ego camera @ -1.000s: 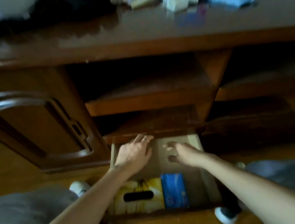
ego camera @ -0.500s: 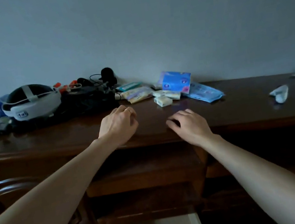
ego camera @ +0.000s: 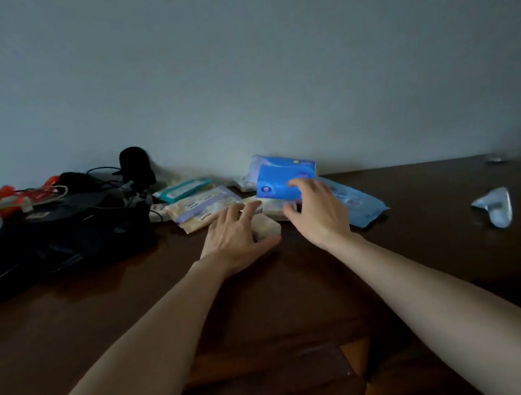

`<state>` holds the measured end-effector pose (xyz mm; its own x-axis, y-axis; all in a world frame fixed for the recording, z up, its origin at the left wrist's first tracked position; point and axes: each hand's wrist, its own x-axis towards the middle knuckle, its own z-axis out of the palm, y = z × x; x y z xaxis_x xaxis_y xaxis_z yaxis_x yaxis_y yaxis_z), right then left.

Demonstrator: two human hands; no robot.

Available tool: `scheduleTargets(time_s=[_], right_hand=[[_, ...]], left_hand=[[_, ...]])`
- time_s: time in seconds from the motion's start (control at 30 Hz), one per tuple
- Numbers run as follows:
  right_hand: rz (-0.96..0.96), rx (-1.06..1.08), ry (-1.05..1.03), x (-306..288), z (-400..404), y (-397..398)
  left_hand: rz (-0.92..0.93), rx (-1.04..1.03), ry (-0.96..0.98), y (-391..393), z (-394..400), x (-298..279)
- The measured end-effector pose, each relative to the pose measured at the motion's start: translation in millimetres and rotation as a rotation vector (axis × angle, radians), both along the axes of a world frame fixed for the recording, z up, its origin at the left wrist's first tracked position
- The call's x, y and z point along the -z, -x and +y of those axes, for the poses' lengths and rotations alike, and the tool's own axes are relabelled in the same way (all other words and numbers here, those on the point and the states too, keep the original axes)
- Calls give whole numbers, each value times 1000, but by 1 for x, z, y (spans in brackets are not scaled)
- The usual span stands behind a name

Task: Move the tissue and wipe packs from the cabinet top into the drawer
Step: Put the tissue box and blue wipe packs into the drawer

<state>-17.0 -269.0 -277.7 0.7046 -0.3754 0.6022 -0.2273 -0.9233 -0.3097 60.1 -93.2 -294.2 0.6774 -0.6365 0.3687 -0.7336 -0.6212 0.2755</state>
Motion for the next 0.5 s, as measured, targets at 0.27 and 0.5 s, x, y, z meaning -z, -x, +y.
scheduleTargets(time_s=[0.27, 0.5], right_hand=[[258, 133, -184, -10, -72, -119], [31, 209, -223, 8, -80, -104]], left_hand=[[-152, 116, -153, -56, -55, 4], [-124, 134, -172, -60, -62, 9]])
